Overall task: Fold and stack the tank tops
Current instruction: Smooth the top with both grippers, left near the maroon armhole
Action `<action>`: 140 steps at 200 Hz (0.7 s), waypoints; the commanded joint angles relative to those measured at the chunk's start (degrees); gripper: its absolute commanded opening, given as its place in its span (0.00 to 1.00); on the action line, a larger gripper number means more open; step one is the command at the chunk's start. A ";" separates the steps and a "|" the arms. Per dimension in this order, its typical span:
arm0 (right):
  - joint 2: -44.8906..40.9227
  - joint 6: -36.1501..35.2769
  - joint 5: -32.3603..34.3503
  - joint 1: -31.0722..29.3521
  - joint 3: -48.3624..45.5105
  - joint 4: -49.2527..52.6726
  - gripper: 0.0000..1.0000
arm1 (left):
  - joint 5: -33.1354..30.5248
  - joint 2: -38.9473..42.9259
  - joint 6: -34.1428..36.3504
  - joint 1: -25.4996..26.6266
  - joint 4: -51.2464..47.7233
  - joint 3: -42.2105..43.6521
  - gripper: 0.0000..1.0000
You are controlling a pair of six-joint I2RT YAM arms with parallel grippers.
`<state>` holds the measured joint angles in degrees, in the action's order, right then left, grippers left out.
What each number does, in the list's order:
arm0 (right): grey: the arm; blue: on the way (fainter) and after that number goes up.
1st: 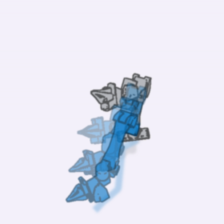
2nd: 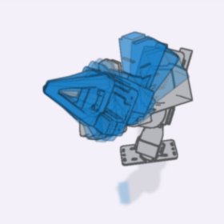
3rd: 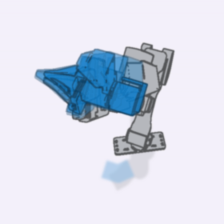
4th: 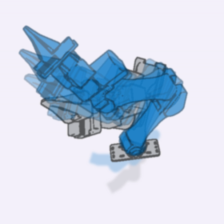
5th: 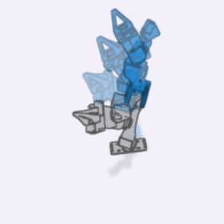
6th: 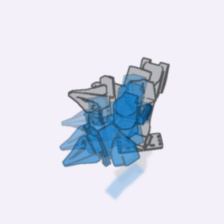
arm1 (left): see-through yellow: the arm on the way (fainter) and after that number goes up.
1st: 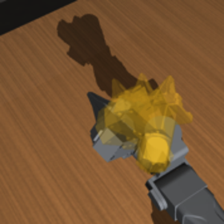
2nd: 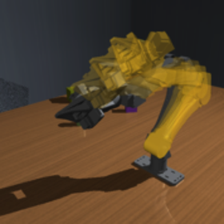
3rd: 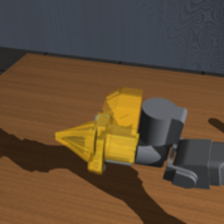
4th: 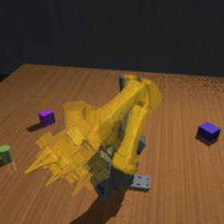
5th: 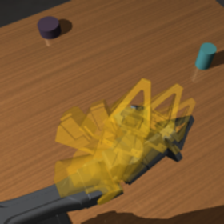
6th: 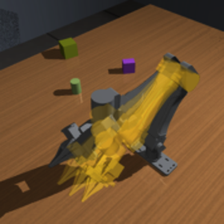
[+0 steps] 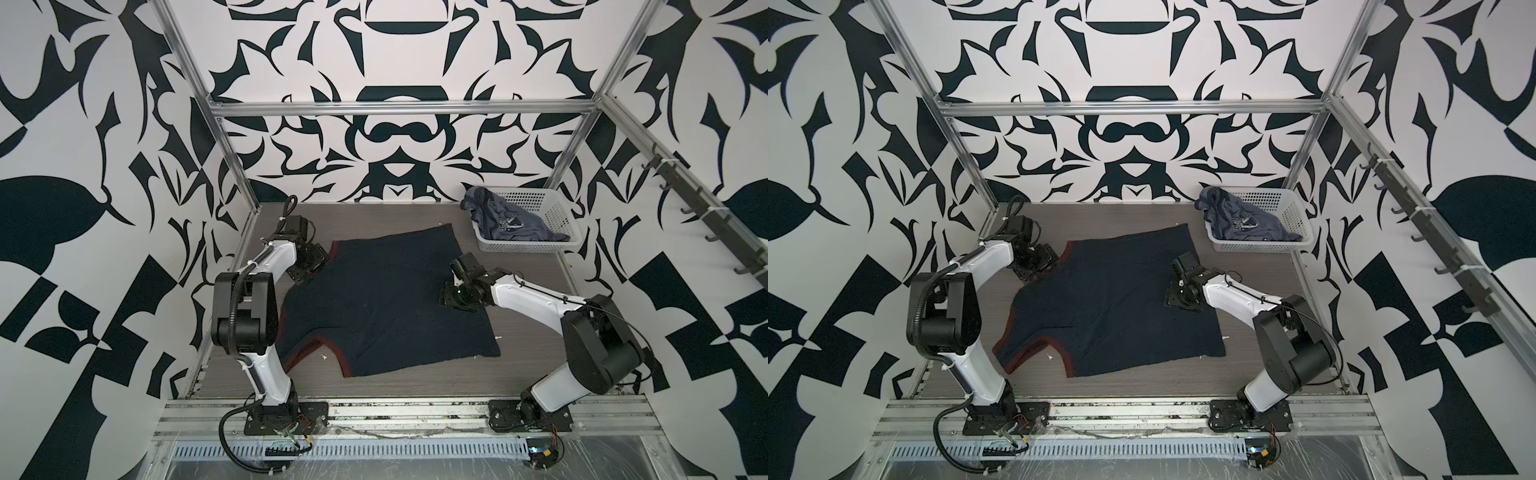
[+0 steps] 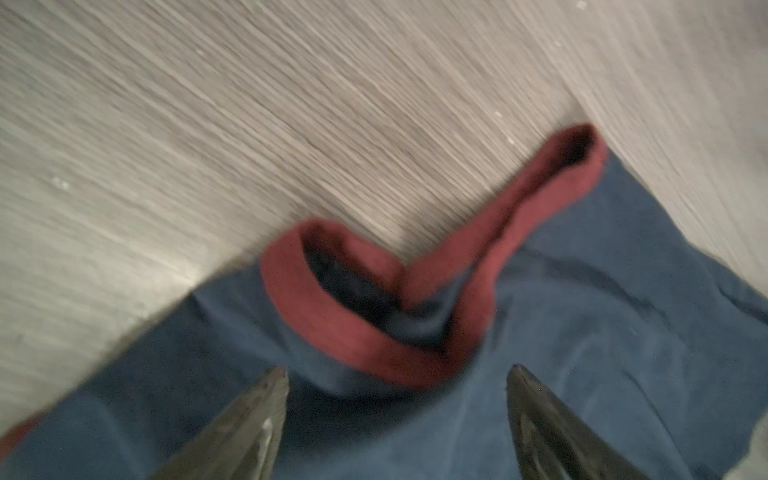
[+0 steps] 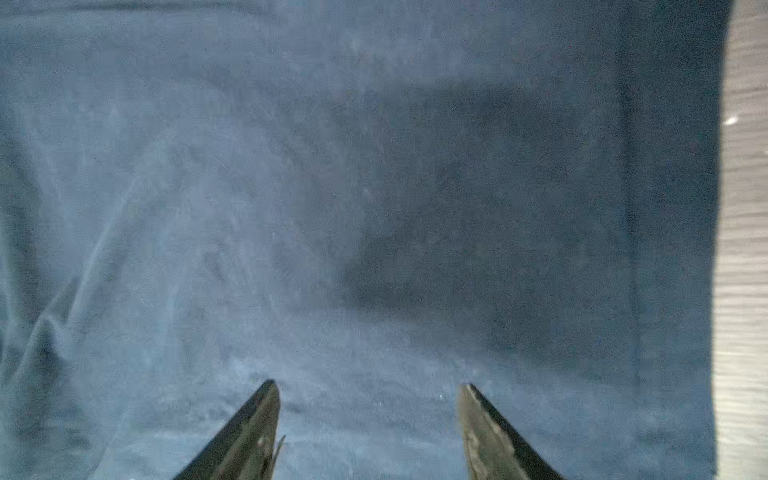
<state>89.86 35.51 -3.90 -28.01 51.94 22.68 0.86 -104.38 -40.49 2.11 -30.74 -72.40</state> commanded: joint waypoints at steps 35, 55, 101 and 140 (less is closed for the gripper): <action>2.71 -2.24 2.68 0.26 -0.61 -1.12 0.73 | 0.29 -8.99 1.73 -3.82 5.65 -4.06 0.86; 4.22 -1.03 2.00 1.48 -1.64 -1.49 0.73 | 0.78 -11.54 0.80 -5.34 5.79 -4.88 0.86; 5.02 1.74 3.48 3.84 -4.61 -0.84 0.73 | -3.80 -14.51 -0.60 -9.30 3.22 -6.10 0.86; 4.22 1.62 2.65 4.10 -6.33 -0.98 0.73 | -6.11 -11.34 0.24 -11.12 2.51 -6.60 0.83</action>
<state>92.66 36.10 -2.74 -24.64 48.62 17.04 -2.37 -115.37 -40.45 -8.10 -23.46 -79.61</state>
